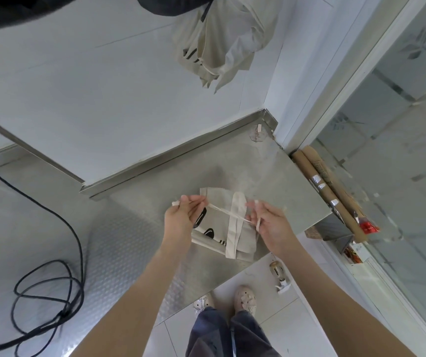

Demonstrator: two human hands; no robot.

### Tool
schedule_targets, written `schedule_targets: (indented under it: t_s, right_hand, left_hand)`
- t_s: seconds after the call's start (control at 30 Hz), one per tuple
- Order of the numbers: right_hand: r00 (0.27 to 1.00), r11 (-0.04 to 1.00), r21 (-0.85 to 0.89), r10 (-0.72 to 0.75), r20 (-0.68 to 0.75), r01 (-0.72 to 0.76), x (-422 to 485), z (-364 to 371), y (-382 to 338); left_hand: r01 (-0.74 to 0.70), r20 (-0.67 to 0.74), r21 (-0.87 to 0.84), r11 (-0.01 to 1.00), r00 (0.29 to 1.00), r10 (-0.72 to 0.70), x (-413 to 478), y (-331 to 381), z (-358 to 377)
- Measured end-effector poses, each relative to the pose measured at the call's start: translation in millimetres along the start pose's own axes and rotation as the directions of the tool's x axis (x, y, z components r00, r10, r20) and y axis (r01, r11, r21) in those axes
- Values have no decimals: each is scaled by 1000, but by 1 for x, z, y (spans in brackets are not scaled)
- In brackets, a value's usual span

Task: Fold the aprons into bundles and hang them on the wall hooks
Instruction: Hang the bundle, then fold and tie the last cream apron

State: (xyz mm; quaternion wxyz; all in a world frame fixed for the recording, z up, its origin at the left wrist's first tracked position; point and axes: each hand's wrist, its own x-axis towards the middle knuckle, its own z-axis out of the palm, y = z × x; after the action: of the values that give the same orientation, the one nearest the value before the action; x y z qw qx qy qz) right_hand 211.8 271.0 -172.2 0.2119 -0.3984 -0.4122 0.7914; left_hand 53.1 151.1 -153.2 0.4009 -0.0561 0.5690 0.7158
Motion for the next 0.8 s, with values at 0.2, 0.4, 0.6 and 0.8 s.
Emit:
schedule_targets:
  t_s: [0.2,0.4,0.6,0.8]
  right_hand:
    - [992,886,-456,-25,126,80,-1,26,-6]
    - [994,910,-408,-31,109,73,-3,24,-9]
    - [996,942,-330,-33,83,59,3,30,-5]
    - [989,914,-405,51,137,9,0,21,-4]
  left_hand:
    - [-161,450,249,955,893,34,-21,13,50]
    - [-261,601,478,839,794,-95,-17,12,64]
    - [-317,598,521,792,798,-73,-12,5,71]
    - [-594,593,802,59,804,38,16,-8,44]
